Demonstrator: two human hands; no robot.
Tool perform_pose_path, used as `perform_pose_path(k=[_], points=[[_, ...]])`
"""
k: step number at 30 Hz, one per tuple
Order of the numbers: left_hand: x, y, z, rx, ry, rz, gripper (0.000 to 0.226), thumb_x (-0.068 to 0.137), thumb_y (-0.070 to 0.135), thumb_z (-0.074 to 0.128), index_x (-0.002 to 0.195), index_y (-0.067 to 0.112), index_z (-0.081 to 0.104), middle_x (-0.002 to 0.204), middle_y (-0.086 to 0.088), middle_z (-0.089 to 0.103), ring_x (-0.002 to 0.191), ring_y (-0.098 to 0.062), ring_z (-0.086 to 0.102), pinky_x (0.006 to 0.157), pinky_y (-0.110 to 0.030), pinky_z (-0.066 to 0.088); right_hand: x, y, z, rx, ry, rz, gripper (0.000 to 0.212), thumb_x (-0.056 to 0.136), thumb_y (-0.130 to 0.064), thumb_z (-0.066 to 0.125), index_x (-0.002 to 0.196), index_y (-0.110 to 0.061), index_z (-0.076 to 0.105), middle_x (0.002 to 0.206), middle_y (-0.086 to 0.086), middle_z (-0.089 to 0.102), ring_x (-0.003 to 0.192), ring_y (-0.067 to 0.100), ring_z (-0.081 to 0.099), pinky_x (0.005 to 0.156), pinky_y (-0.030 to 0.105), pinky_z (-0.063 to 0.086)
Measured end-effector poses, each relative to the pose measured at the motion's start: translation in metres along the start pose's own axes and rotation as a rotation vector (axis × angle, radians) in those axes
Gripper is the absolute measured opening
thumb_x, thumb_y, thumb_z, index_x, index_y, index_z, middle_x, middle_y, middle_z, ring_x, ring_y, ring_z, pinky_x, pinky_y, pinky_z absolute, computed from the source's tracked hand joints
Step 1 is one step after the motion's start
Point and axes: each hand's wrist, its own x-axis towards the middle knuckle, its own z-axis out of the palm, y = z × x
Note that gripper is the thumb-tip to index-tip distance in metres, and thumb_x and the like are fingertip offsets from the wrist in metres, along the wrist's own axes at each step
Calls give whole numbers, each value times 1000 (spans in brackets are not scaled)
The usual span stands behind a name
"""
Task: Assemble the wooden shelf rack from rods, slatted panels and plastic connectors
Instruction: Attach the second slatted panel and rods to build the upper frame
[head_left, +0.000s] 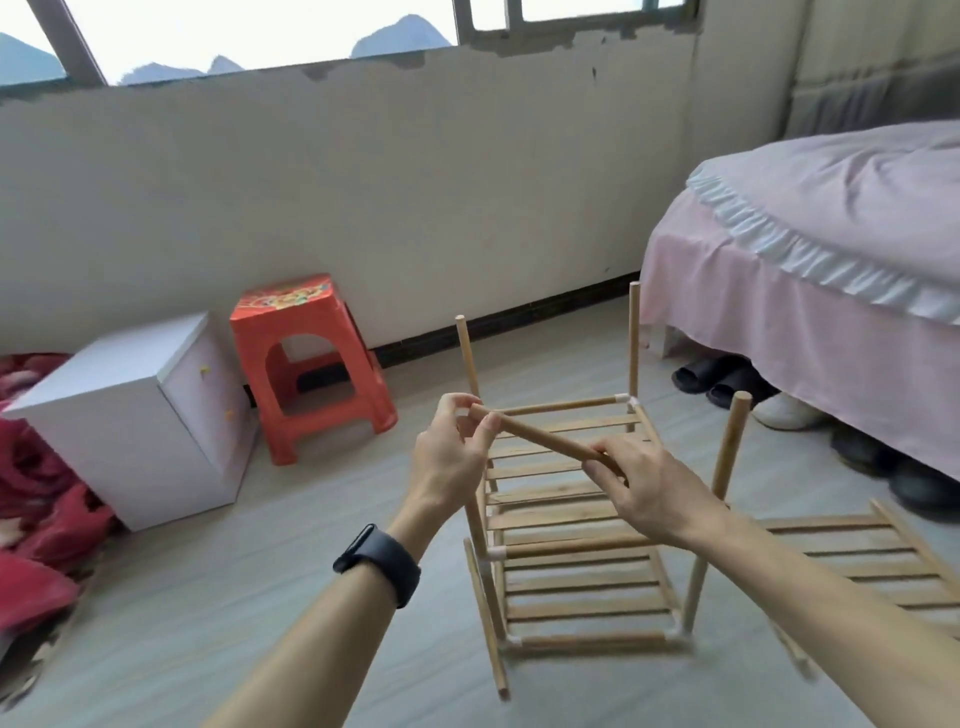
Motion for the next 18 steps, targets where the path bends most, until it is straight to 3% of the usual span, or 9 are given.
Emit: perform_pose_path(k=[3,6,9,11,15,18], points=[[1,-16,5,248,-32,93,32,102,22,57,134,27,57,124,6,63,111,-9,57,90,-22,48,7,22,19,-45,-96,54,13,106,-44,39,107,-36,49,91,-12,59,80,10,60,72,40,56],[4,-27,6,277,-52,106,38,101,6,48,132,26,60,131,4,57,107,-11,61,90,-20,50,18,39,42,-115,-188,217,17,107,-42,39,110,-29,48,88,-7,62,75,11,61,62,32,52],[3,-32,6,379,-24,167,38,101,5,46,128,25,62,129,5,59,104,-18,66,89,-39,57,32,49,60,-256,-262,343,27,106,-43,41,102,-20,55,83,-2,64,72,14,64,63,31,56],[1,-32,7,449,-18,216,39,98,3,47,129,24,61,131,5,59,100,-22,68,83,-44,58,42,56,70,-290,-274,393,29,105,-41,45,100,-16,59,82,0,64,74,16,65,64,32,57],[-1,-35,7,482,0,298,38,96,0,50,127,18,62,132,3,58,90,-26,70,76,-46,58,56,62,80,-295,-231,480,33,103,-37,52,123,-10,54,84,0,59,71,15,57,52,28,42],[-1,-39,6,460,-8,325,34,97,0,51,124,16,64,132,3,57,88,-27,70,75,-45,59,59,66,86,-367,-257,475,52,100,-40,57,140,-14,38,93,4,59,82,21,60,65,34,51]])
